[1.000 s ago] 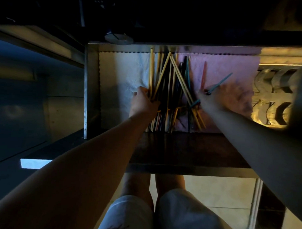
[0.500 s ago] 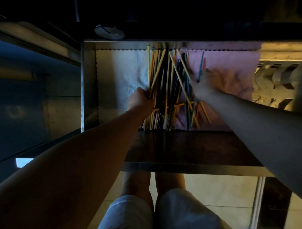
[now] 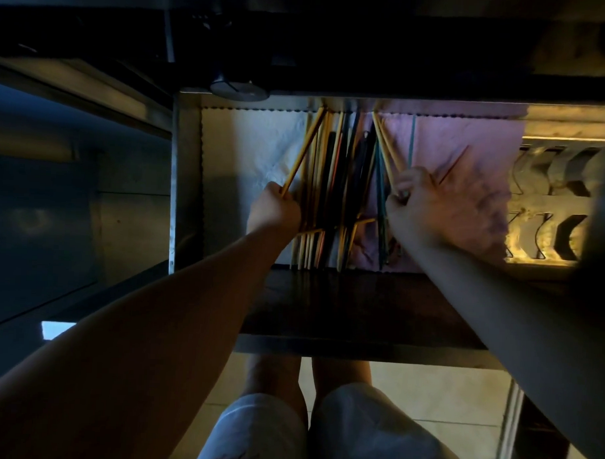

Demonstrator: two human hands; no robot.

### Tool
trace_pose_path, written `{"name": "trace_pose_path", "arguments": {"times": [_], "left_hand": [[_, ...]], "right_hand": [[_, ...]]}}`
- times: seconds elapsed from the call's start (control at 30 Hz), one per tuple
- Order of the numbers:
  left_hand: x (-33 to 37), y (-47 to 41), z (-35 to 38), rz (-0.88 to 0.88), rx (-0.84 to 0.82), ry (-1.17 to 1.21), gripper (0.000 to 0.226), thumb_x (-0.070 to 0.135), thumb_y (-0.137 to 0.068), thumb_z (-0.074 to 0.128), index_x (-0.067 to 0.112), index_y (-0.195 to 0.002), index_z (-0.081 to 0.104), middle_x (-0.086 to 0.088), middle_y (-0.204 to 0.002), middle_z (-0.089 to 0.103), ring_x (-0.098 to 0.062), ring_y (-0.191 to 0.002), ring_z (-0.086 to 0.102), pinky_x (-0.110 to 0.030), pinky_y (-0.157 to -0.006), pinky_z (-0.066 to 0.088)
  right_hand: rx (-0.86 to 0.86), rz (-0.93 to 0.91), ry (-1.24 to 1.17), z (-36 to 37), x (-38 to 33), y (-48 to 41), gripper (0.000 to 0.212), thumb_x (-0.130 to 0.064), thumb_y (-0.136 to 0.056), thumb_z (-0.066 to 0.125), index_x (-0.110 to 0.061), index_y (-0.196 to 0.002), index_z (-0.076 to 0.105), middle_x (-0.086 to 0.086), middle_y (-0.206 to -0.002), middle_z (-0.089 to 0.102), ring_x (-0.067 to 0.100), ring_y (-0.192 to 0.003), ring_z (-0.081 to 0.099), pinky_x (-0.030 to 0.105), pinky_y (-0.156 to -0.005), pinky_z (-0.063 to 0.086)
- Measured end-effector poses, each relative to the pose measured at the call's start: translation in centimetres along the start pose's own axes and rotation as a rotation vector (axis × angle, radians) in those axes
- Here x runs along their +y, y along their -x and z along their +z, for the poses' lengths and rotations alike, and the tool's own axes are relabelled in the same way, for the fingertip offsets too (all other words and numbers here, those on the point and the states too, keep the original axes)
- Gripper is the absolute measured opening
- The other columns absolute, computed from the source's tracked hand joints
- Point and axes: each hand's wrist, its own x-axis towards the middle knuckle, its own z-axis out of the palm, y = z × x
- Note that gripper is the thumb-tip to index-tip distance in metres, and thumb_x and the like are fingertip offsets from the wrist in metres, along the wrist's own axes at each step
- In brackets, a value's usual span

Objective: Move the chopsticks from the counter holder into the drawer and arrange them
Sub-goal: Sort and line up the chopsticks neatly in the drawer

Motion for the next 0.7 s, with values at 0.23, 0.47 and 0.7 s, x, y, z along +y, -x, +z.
{"name": "trace_pose_path", "arguments": {"times": [0.23, 0.47, 0.7], "left_hand": [[1.4, -1.0, 1.7, -0.064, 0.035, 0.009, 0.026, 0.019, -0.084, 0.058, 0.014, -0.109, 0.062, -0.008, -0.100, 0.066, -0.026, -0.093, 0.064, -0.033, -0.077, 0.052], [1.4, -1.4, 1.5, -0.094, -0.025, 0.064, 0.018, 0.014, -0.085, 0.058, 0.011, -0.097, 0.071, -0.009, -0.088, 0.069, -0.026, -0.086, 0.067, -0.029, -0.070, 0.051], [-0.1, -0.6, 0.7, 0.074, 0.039, 0.026, 0.026, 0.030, -0.100, 0.043, 0.014, -0.103, 0.064, -0.002, -0.088, 0.059, -0.018, -0.082, 0.056, -0.026, -0.070, 0.039]], "right_hand": [[-0.163, 0.023, -0.285, 2.7, 0.7, 0.4, 0.019, -0.013, -0.076, 0.051, -0.016, -0.093, 0.061, -0.020, -0.067, 0.049, -0.009, -0.077, 0.048, -0.006, -0.063, 0.032], [-0.271, 0.046, -0.282, 2.0, 0.1, 1.0, 0.016, -0.009, -0.080, 0.055, -0.023, -0.086, 0.060, -0.013, -0.078, 0.057, 0.002, -0.074, 0.054, 0.004, -0.057, 0.033], [-0.316, 0.065, -0.263, 1.5, -0.1, 1.5, 0.013, -0.007, -0.082, 0.057, -0.015, -0.090, 0.064, -0.011, -0.082, 0.056, 0.005, -0.079, 0.053, 0.000, -0.060, 0.031]]}}
